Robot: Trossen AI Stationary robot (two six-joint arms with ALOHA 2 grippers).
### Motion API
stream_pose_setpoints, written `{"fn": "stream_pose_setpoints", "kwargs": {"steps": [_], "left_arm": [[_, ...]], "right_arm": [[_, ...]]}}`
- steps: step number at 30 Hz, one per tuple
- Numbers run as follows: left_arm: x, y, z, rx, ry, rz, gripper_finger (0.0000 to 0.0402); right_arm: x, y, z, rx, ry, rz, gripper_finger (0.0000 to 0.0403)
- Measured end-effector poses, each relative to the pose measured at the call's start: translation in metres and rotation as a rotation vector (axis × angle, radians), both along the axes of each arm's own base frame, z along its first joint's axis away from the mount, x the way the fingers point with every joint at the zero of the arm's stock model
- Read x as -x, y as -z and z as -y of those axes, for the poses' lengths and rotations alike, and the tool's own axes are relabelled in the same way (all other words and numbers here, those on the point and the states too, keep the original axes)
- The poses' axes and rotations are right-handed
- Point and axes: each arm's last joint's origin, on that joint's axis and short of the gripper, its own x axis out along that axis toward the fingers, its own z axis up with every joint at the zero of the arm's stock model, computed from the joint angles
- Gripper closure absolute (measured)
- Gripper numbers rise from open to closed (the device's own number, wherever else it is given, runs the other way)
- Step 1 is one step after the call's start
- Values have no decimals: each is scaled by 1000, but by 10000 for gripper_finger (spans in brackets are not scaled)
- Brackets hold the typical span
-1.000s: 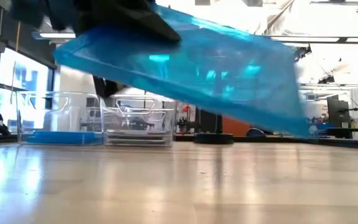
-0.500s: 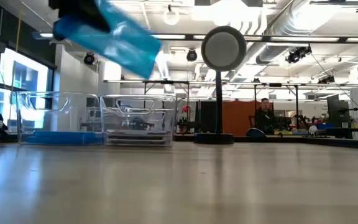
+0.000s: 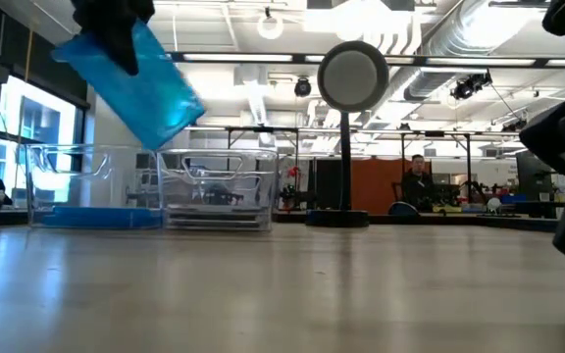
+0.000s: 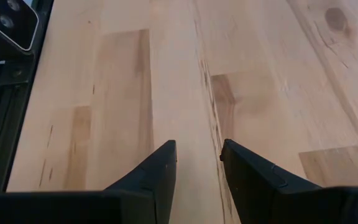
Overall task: Pick & place jewel cases by type
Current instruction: Put the blue CD case into the left transparent bin
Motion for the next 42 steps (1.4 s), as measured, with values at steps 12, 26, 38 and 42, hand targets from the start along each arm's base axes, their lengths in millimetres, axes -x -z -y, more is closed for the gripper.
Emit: {"fn": "stream_pose_setpoints", "kwargs": {"steps": [12,26,38,42], "left_arm": [[-25,-11,-50,-34,97,-486,383],[-68,34,-29,-363,211,-915,383],[-60,110,7,-620,236,-1067,383],[-62,128,13,-681,258,-1010,383]], "right_arm": [[-3,0,3,35,-30,-1,275],[-3,0,3,70,-40,3,275],[-3,-1,4,81,-34,10,275],[-4,-1,5,81,-26,11,275]]}}
